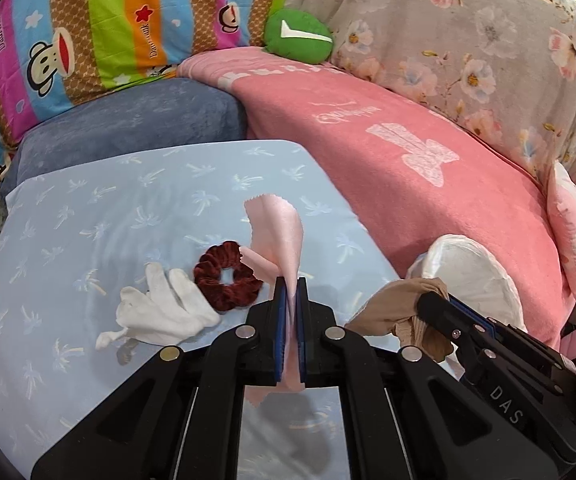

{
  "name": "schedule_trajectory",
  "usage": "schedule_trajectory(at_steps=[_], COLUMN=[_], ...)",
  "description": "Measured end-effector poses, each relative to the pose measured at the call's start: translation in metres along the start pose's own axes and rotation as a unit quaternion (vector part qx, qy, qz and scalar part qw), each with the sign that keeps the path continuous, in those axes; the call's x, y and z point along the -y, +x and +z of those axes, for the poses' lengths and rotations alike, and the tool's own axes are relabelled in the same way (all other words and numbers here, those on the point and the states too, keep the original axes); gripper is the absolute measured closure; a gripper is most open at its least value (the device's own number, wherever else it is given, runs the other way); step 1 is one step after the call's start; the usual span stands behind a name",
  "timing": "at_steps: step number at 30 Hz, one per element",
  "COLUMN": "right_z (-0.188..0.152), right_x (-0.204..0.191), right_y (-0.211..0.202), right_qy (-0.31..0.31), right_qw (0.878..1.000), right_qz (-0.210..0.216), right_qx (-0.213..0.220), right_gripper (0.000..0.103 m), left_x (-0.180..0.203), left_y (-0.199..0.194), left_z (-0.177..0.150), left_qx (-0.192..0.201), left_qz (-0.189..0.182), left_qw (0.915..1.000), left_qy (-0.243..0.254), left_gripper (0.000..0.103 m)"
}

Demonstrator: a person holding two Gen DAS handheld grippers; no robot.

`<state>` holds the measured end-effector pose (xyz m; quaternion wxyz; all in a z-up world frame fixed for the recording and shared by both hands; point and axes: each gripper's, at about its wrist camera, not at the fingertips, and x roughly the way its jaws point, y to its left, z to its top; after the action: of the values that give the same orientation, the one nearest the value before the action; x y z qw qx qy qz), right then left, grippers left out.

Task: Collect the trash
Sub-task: 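Grasp the pink cloth with the left tool while the right tool grasps the beige sock, then carry both items over the bin and open both tools to drop them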

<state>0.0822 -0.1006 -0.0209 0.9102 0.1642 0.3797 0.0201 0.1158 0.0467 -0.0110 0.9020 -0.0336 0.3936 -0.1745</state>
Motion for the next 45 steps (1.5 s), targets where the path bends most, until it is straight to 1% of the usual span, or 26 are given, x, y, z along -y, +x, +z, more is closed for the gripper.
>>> schedule_trajectory(at_steps=[6,15,27,40,45], right_z=[-0.001,-0.005,-0.009,-0.015,-0.018], right_x=[0.016,0.052,0.103,0.158,0.184], right_y=[-0.024,-0.053,-0.084,-0.108,-0.117], right_qy=[0.012,0.040,0.080,0.124,0.143], right_qw=[1.000,0.998,0.994,0.987,0.982], right_qz=[-0.004,-0.018,-0.042,-0.068,-0.081], right_qx=[0.016,0.038,0.062,0.081,0.089], right_gripper=[0.097,0.097,0.097,0.097,0.097], left_x=[0.024,0.062,0.114,0.166,0.189], left_y=[-0.005,-0.006,0.008,0.022,0.033], left_z=[-0.003,-0.009,-0.012,-0.015,-0.013], left_qx=[0.003,-0.002,-0.022,-0.035,-0.051], left_qz=[-0.014,-0.034,-0.058,-0.078,-0.104], left_qw=[0.9997,0.9984,0.9946,0.9876,0.9818], left_qy=[0.019,0.045,0.083,0.132,0.150], left_gripper=[0.098,0.098,0.098,0.098,0.098])
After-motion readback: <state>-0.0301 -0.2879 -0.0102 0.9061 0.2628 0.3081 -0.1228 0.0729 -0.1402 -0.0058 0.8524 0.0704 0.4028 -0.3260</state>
